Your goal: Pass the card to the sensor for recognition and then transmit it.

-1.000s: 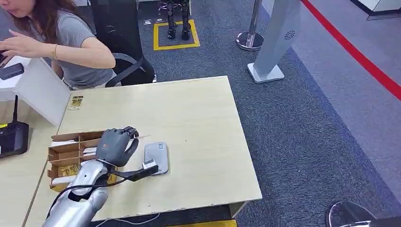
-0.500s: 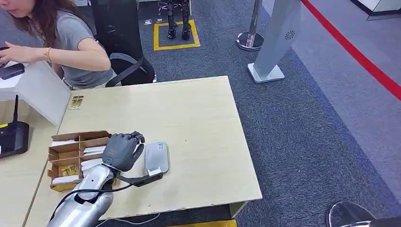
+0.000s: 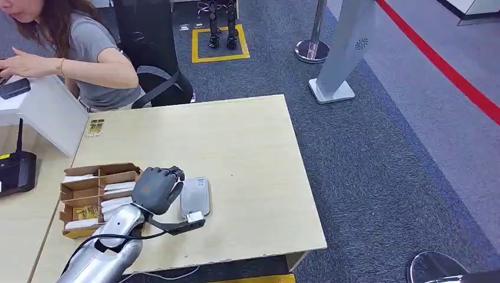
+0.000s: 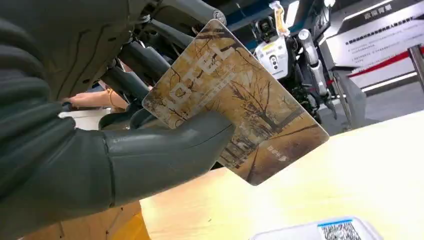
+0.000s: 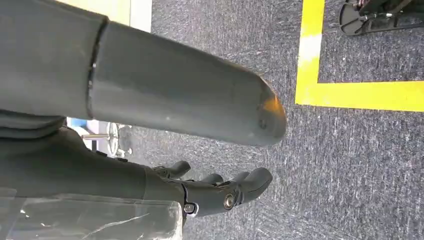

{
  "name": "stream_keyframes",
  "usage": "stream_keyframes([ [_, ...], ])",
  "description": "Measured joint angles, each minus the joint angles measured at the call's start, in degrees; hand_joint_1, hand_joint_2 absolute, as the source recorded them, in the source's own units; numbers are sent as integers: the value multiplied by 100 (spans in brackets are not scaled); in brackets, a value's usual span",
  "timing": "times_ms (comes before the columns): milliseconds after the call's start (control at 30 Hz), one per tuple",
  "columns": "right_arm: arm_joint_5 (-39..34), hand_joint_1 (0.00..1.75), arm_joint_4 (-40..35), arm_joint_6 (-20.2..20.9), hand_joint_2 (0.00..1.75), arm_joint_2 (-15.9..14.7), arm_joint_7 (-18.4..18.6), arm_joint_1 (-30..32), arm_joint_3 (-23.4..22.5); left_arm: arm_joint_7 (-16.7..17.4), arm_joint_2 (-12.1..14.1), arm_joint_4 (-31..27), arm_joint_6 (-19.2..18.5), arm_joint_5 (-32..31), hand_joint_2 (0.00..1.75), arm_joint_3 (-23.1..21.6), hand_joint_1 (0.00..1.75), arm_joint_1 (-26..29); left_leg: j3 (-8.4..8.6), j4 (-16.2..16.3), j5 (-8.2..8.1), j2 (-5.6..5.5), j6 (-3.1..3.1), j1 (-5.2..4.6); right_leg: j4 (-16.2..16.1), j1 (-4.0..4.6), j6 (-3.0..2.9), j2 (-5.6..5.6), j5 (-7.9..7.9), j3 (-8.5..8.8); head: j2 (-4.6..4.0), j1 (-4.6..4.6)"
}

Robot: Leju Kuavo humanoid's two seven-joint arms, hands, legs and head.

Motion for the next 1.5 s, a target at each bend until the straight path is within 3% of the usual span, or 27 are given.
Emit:
stream_keyframes([
  [533, 2, 0, 0, -48, 0, 0, -2, -3, 33, 254, 81, 408, -360, -535, 175, -498, 175, -498, 0, 0, 0, 0, 0, 0, 0, 0, 0, 0, 0, 0, 0, 0],
  [733, 2, 0, 0, -55, 0, 0, -2, -3, 42, 63, 76, 538, -553, -240, 175, -643, 175, -619, 0, 0, 0, 0, 0, 0, 0, 0, 0, 0, 0, 0, 0, 0],
  [1200, -7, 0, 0, -63, 0, 0, -9, -4, 48, -35, 72, 737, -590, 66, 175, -868, 175, -762, 0, 0, 0, 0, 0, 0, 0, 0, 0, 0, 0, 0, 0, 0],
  [1500, -7, 0, 0, -96, 0, 0, -15, -5, 59, -332, 46, 758, -820, 698, 175, -876, 175, -767, 0, 0, 0, 0, 0, 0, 0, 0, 0, 0, 0, 0, 0, -2],
])
